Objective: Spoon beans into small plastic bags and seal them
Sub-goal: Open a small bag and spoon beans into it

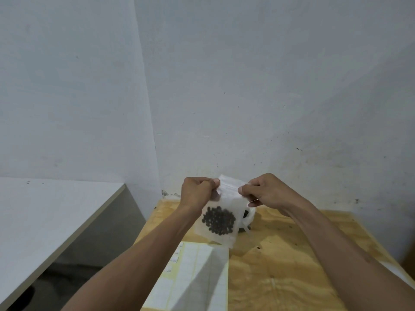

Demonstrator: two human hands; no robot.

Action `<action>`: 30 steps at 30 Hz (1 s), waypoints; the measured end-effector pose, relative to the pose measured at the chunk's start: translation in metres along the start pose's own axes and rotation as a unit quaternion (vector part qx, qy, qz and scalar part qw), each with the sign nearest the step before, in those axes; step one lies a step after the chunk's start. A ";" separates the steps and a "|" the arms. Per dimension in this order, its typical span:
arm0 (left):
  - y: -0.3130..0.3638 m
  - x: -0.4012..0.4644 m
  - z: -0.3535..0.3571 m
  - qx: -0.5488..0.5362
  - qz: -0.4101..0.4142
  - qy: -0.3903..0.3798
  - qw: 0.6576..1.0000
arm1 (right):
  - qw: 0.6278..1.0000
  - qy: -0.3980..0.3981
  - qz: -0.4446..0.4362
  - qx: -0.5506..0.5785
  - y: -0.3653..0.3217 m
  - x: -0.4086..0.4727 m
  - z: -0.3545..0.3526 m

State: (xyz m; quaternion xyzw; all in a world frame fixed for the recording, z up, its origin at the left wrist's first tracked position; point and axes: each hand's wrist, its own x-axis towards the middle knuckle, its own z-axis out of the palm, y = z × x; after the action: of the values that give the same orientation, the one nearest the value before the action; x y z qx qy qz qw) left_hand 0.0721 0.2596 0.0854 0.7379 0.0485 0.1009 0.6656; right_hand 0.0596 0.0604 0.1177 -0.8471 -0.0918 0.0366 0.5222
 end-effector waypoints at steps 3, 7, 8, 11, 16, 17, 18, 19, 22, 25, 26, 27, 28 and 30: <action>0.005 0.005 0.000 0.000 -0.014 0.016 1.000 | 0.999 0.040 0.003 0.008 0.004 0.004 0.000; 0.006 0.012 -0.002 -0.033 -0.064 0.032 0.997 | 0.992 0.117 0.016 0.044 0.010 0.007 0.015; 0.003 0.016 -0.005 -0.041 -0.080 0.037 0.995 | 0.991 0.108 0.029 0.073 0.010 0.006 0.020; -0.004 0.027 -0.019 -0.084 -0.129 0.048 0.987 | 0.990 -0.036 0.097 0.101 0.008 -0.001 0.040; -0.022 0.032 -0.050 0.013 -0.235 -0.029 0.972 | 0.967 -0.014 0.157 0.202 0.017 0.011 0.079; -0.026 0.031 -0.055 0.028 -0.252 -0.060 0.965 | 0.969 0.016 0.164 0.181 0.020 0.018 0.086; -0.031 0.031 -0.060 0.035 -0.253 -0.074 0.964 | 0.975 0.033 0.166 0.144 0.023 0.024 0.093; -0.037 0.031 -0.066 0.058 -0.240 -0.067 0.967 | 0.980 0.037 0.165 0.102 0.024 0.030 0.102; -0.054 0.034 -0.079 0.126 -0.182 -0.028 0.975 | 0.989 0.041 0.138 -0.018 0.023 0.042 0.126; -0.072 0.036 -0.088 0.125 -0.160 0.011 0.979 | 0.984 0.032 0.106 -0.140 0.017 0.049 0.147; -0.078 0.037 -0.089 0.125 -0.163 0.018 0.978 | 0.979 0.036 0.095 -0.174 0.017 0.052 0.153; -0.082 0.038 -0.089 0.137 -0.160 0.026 0.977 | 0.974 0.038 0.088 -0.203 0.019 0.056 0.160; -0.087 0.040 -0.090 0.163 -0.150 0.029 0.975 | 0.970 0.036 0.081 -0.228 0.022 0.059 0.167; -0.096 0.042 -0.090 0.235 -0.124 0.028 0.964 | 0.960 0.022 0.071 -0.271 0.029 0.066 0.179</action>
State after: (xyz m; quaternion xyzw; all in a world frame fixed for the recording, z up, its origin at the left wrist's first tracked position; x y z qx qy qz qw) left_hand 0.0996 0.3657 0.0022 0.8588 0.1804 0.0236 0.4789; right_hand 0.0998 0.2179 0.0126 -0.9617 -0.0263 0.0284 0.2713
